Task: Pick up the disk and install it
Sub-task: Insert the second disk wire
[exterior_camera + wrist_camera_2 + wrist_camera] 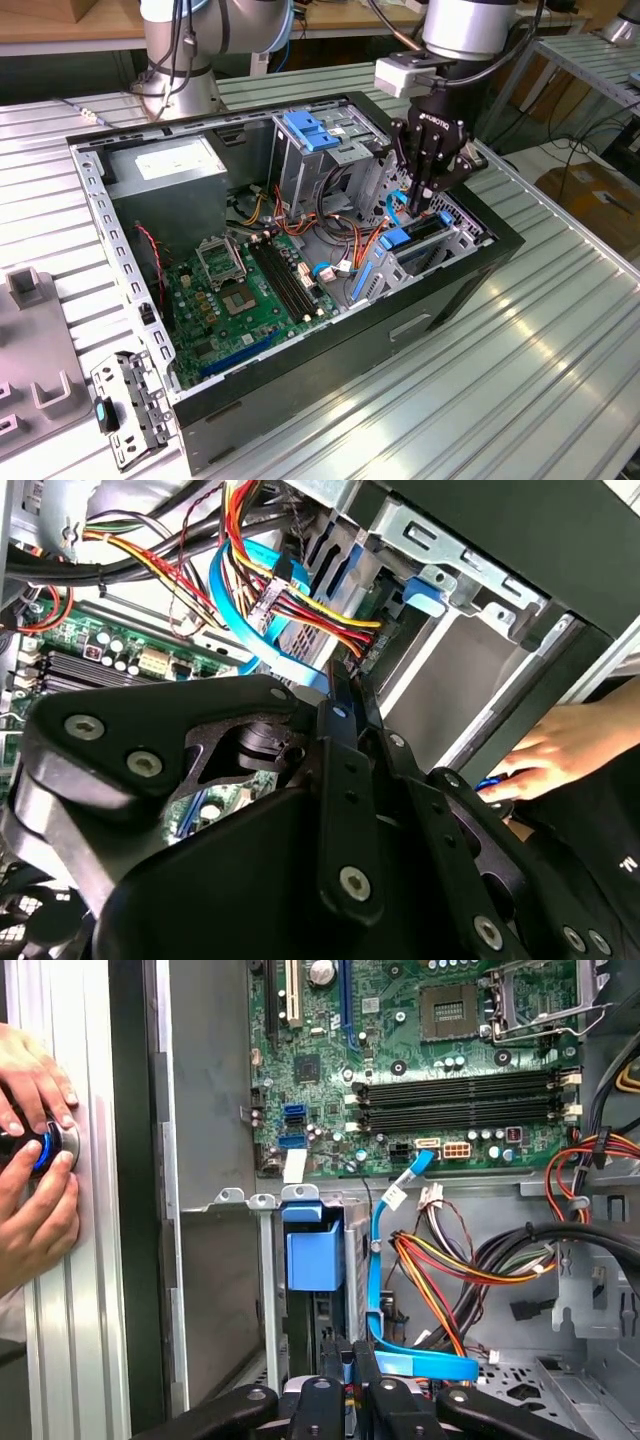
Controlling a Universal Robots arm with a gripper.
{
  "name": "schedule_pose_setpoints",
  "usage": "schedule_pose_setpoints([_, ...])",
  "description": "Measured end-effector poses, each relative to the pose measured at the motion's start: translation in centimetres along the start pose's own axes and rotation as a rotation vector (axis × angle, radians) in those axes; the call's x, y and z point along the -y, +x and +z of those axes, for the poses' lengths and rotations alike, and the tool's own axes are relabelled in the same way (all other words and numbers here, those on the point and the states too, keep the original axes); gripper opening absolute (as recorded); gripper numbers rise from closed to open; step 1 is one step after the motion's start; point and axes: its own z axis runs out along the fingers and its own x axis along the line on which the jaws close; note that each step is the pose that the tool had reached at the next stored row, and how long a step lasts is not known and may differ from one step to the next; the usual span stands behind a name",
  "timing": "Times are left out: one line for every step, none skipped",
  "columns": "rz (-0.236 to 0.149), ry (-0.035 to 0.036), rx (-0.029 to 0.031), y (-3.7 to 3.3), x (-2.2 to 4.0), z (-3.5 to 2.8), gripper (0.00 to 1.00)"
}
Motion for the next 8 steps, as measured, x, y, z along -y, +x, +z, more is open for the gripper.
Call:
schedule_pose_setpoints([-0.002, 0.0019, 0.0003, 0.06, -0.08, 0.04, 0.16])
schedule_pose_setpoints([-0.004, 0.0051, 0.0009, 0.18, -0.23, 0.12, 0.16])
schedule_pose_setpoints([-0.007, 0.0099, 0.0019, 0.44, -0.38, 0.26, 0.16])
schedule_pose_setpoints([-0.007, 0.0138, 0.0034, 0.75, -0.44, 0.39, 0.16])
schedule_pose_setpoints([-0.007, 0.02, 0.0074, 1.17, -0.47, 0.54, 0.16])
schedule_pose_setpoints([-0.006, 0.0255, 0.0137, 1.32, -0.49, 0.59, 0.16])
schedule_pose_setpoints([-0.005, 0.0294, 0.0184, 1.36, -0.49, 0.61, 0.16])
schedule_pose_setpoints([-0.004, 0.0342, 0.0249, 1.4, -0.51, 0.63, 0.16])
